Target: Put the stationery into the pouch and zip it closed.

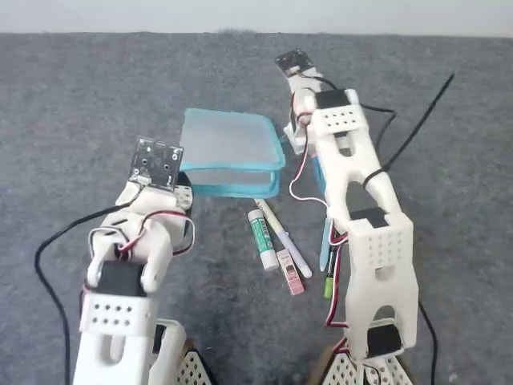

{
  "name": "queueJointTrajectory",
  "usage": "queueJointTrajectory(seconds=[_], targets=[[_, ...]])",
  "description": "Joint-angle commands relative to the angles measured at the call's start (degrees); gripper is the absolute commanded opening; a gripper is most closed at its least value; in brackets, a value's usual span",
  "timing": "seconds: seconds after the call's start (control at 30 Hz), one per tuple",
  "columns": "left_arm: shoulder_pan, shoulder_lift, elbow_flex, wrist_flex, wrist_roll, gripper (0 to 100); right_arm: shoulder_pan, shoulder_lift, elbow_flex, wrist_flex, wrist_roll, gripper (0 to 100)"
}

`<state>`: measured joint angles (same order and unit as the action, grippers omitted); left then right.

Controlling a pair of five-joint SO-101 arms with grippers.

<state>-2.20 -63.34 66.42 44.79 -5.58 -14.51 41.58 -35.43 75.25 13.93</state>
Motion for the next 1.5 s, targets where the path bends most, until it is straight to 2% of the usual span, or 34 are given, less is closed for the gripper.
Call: queueJointTrajectory(seconds=[0.0,0.4,0.53,0.6,0.73,0.9,1.0,1.27,1.47], targets=[[-1.7,5.7,0.3,-7.8,1.4,1,1.5,-8.0,-3.6,5.7,2.4,24.6],[-1.8,25.3,1.2,-22.9,1.4,1,1.6,-18.7,-2.5,19.5,4.3,24.6],[-2.2,27.2,1.2,-25.1,1.8,1,1.6,-24.5,3.2,19.8,4.1,24.6],[-3.5,27.3,1.1,-25.2,4.6,1,1.5,-28.7,8.7,19.1,4.1,24.6],[-6.2,27.6,0.0,-25.1,6.3,1,1.0,-41.0,27.1,12.9,4.1,24.6],[-6.5,27.6,0.0,-25.1,6.6,1,1.5,-55.7,57.1,-0.9,3.9,24.6],[-6.5,27.6,0.0,-25.2,7.5,1,1.4,-59.3,68.6,-7.4,0.0,24.6],[-6.6,27.6,0.0,-25.1,7.5,1,1.3,-57.3,75.6,-10.2,-6.8,24.5],[-6.7,27.6,0.0,-25.1,7.5,1,1.8,-53.3,78.3,-10.2,-6.8,24.5]])
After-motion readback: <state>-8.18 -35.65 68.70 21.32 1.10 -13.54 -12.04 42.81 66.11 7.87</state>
